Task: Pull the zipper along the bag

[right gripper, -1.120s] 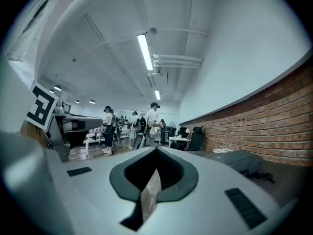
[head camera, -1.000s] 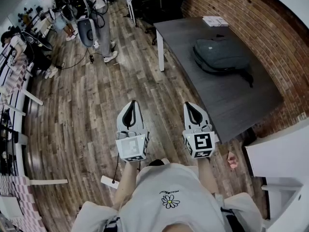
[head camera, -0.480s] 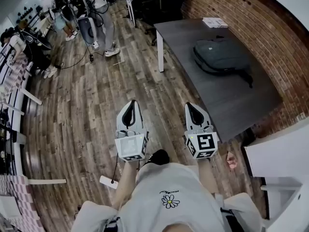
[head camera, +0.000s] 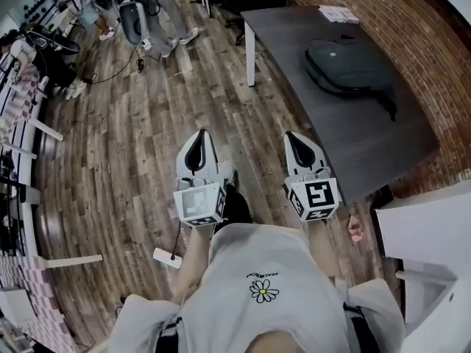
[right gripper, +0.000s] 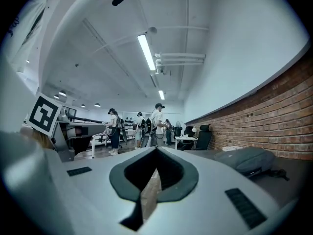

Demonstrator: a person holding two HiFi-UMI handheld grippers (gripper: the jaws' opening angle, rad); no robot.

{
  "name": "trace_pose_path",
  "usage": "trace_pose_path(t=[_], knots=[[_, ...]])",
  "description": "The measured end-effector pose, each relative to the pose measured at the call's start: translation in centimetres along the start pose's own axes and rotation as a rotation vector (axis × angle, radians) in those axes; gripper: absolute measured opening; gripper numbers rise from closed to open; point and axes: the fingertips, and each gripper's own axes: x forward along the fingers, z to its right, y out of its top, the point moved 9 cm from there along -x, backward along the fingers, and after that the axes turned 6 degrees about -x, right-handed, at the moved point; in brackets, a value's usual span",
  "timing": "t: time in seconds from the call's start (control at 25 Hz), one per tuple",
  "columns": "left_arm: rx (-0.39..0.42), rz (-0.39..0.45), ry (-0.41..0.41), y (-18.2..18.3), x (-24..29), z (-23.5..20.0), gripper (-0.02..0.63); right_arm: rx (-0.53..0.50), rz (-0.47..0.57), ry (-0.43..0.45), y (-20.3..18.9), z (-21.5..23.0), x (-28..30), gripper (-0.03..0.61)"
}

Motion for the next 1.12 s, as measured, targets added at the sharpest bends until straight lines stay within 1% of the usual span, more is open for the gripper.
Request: trace_pose_path(t=[0.24,0.48,0.6,0.76,0.88,1.0,1.12], knots=[[-0.003,-0.020,0.000,-1.1,5.4,-2.6,-0.002,0.020,-0.036,-0.023,-1.1,1.6,5.1,0.002],[-0.003,-0.024,-0.026,-1.4,11.7,-6.2,0.000,0.043,-0.086,-0.053,-1.7,2.2,11.2,0.002],[-0.008,-0.029,-0.048,-1.5,15.7,-8.0,0.000,0.050,-0.102,-0.070,-1.6,3.0,14.5,0.002],[-0.001,-0.034,-0.069,-1.9,21.4,-10.6,0.000,0.062,-0.094,-0.105,-1.2,4.6,19.5,0.002],[-0.004,-0.038,-0.105,-1.9,25.8,-12.3,0.000,0.086,-0.096,-0.143,-1.0,5.8,23.5,0.002],[0.013,-0.032,-0.139,-1.1,29.9,-13.9,0.000,0.090,-0.089,-0.168,-0.6,6.6,27.3,0.002],[0.020,-0.038,-0.168,-1.3,34.3,-15.4,0.000,0.103,-0.089,-0.194,-0.8,7.7,31.2,0.002]])
